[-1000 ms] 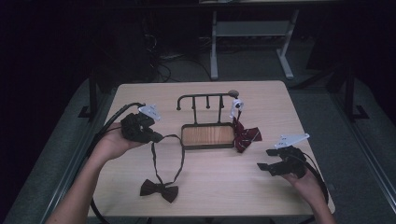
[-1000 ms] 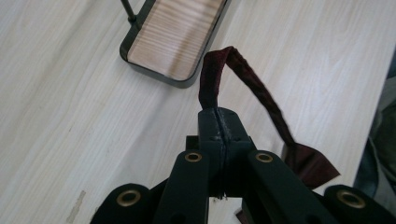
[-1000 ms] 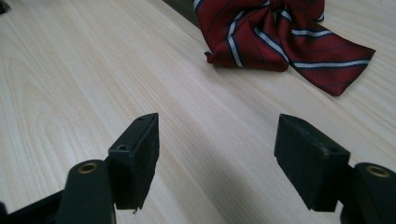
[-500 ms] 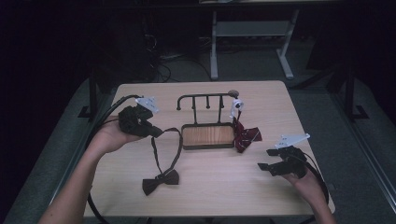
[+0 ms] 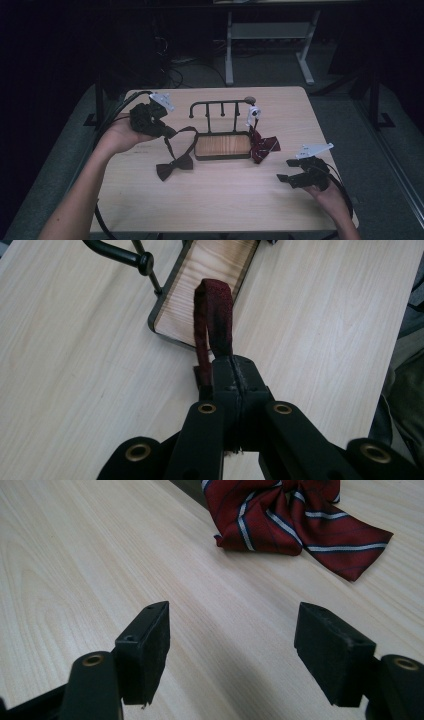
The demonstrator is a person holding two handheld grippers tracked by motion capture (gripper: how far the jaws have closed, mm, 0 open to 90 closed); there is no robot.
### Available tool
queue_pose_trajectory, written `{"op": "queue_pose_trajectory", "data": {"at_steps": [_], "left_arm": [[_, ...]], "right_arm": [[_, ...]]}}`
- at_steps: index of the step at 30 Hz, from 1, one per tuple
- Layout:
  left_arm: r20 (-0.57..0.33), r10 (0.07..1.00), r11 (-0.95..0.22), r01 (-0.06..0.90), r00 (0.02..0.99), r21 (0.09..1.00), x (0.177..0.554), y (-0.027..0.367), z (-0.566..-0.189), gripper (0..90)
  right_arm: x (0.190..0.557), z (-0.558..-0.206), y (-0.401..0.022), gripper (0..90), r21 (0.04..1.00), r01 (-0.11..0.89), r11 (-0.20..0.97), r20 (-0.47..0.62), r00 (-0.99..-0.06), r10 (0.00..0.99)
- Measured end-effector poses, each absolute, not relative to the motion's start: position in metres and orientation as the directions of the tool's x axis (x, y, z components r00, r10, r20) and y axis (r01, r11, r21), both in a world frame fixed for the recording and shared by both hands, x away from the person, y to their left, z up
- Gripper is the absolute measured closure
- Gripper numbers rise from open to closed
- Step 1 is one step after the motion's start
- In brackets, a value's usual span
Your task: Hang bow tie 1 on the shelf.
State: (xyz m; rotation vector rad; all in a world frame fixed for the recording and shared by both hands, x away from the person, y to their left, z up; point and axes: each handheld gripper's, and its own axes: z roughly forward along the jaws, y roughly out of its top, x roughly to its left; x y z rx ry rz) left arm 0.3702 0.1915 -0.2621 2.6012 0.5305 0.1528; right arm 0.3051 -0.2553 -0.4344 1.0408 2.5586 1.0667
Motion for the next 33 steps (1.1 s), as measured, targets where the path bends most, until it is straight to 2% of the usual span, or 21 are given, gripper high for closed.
{"op": "queue_pose_trajectory", "data": {"at_steps": [33], "left_arm": [[0.03,0.381,-0.823,0.324,0.924,0.467,0.391,0.174,-0.243,89.9]], "right_arm": [[0.307,-0.436,-0.265,30.5,0.696,0.53,0.485,0.096,-0.738,0.668]]}}
